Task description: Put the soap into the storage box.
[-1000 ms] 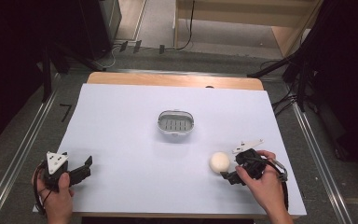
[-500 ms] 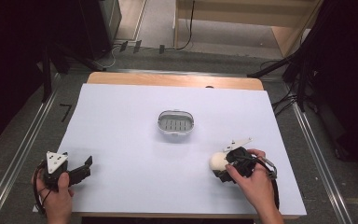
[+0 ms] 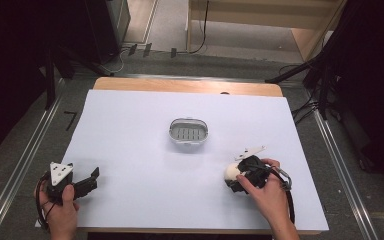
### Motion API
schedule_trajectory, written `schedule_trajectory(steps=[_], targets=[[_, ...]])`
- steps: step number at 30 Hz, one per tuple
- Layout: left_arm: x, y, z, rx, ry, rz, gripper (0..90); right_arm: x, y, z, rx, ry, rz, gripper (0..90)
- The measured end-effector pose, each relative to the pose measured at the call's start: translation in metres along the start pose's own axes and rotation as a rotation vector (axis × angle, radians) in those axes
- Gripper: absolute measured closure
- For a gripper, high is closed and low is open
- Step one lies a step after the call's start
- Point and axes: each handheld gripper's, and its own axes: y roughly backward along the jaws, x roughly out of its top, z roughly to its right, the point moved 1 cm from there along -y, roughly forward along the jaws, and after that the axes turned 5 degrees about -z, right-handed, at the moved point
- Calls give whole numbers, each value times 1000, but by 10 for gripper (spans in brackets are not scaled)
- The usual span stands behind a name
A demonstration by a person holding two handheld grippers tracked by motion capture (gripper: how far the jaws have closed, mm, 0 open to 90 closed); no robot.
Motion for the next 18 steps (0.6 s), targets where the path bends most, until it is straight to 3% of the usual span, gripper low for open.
schedule_trajectory(steps=[7,18], targets=[[0,0,0,1,-2,-2,141,2,-5,0,-14,-27,-16,241],[0,-1,1,4,-8,-5,141,5,-5,-1,-13,-2,-25,244]])
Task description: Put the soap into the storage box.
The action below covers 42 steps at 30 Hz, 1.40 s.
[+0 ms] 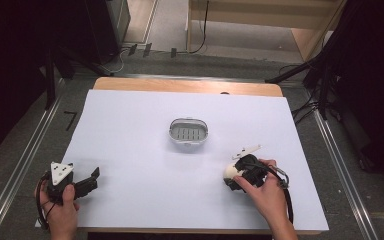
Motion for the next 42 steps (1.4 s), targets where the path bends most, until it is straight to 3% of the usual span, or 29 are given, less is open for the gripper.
schedule_trajectory(steps=[26,42], targets=[[0,-1,0,2,0,-6,141,25,12,3,13,6,26,244],[1,-1,1,4,-8,-12,141,49,14,0,28,18,28,244]])
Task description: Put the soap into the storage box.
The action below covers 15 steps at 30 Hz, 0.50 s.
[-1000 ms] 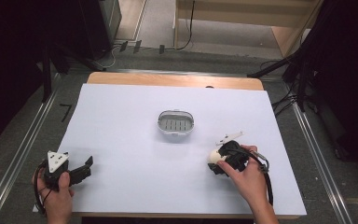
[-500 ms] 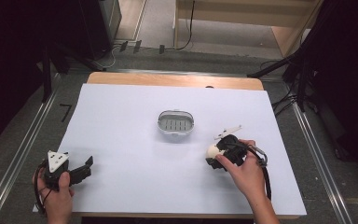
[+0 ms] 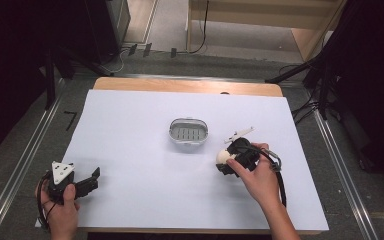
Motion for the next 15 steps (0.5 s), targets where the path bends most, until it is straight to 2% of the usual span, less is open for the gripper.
schedule_trajectory(steps=[15], targets=[[0,-1,0,5,5,-5,141,22,4,-1,0,28,1,244]])
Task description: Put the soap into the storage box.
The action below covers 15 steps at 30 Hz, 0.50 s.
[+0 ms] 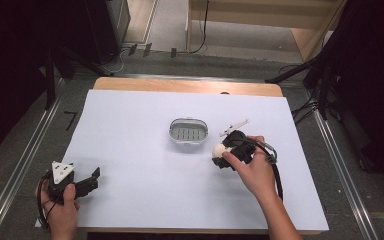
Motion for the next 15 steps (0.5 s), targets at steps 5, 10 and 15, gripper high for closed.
schedule_trajectory(steps=[5,10,15], targets=[[0,0,0,1,0,-3,141,7,1,-1,-1,2,4,244],[0,0,0,-1,3,-3,141,14,0,-2,4,10,5,244],[0,0,-1,-3,5,-6,141,21,0,-3,7,14,3,245]])
